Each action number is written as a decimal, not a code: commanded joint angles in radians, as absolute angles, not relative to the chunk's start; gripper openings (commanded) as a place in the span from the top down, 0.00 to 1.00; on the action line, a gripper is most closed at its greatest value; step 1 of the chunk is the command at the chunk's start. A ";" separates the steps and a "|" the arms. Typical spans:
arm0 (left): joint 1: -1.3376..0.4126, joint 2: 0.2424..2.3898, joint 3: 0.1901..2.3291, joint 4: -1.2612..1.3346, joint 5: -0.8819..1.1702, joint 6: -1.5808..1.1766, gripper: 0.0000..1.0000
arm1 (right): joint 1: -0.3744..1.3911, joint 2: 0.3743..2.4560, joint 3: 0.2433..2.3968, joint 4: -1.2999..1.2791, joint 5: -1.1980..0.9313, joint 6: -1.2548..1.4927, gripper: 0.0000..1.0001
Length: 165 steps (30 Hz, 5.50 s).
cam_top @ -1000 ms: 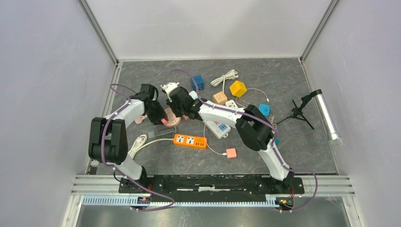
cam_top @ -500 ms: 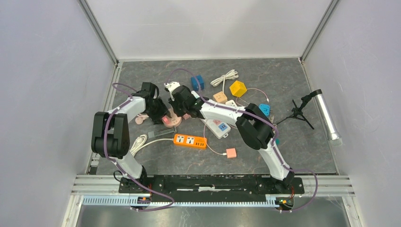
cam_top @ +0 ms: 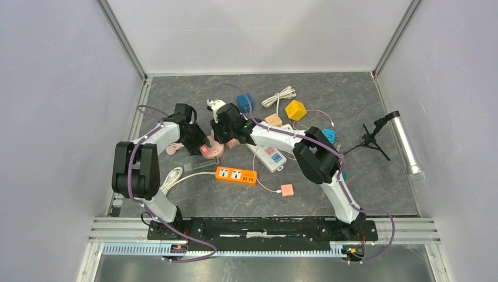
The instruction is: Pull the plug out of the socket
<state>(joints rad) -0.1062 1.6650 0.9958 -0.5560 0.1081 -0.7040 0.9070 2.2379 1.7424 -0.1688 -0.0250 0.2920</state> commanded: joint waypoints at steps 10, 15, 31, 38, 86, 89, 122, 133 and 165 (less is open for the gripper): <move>-0.115 1.735 0.914 -0.624 -0.059 -0.738 0.47 | 0.846 2.182 1.748 0.142 -0.367 0.544 1.00; -0.123 1.749 0.930 -0.635 -0.071 -0.738 0.48 | 0.877 2.218 1.799 0.081 -0.350 0.478 1.00; -0.123 1.759 0.946 -0.647 -0.074 -0.735 0.50 | 0.834 2.114 1.755 0.095 -0.257 0.474 1.00; -0.124 1.703 1.026 -0.643 -0.023 -0.704 0.46 | 0.815 1.994 1.677 0.030 -0.085 0.376 1.00; -0.101 1.282 1.085 -0.727 -0.466 -0.677 0.00 | 0.854 1.861 1.379 -0.034 -0.260 0.045 0.21; -0.101 1.253 1.075 -0.722 -0.494 -0.678 0.00 | 0.878 1.871 1.407 0.030 -0.269 0.052 0.19; -0.018 1.332 1.028 -0.746 -0.308 -0.801 0.00 | 0.969 2.262 1.729 0.056 -0.067 0.263 0.68; -0.018 1.331 0.904 -0.604 -0.065 -0.785 0.24 | 0.912 2.260 1.686 0.056 -0.156 0.425 0.79; -0.018 1.509 0.758 -0.366 0.124 -0.799 0.60 | 0.863 2.342 1.818 0.100 -0.383 0.587 1.00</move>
<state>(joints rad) -0.0223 1.4731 0.7673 -0.3618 0.1371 -0.7784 0.8753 2.3547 1.7638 0.0399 -0.3252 0.5224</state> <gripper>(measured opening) 0.413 0.258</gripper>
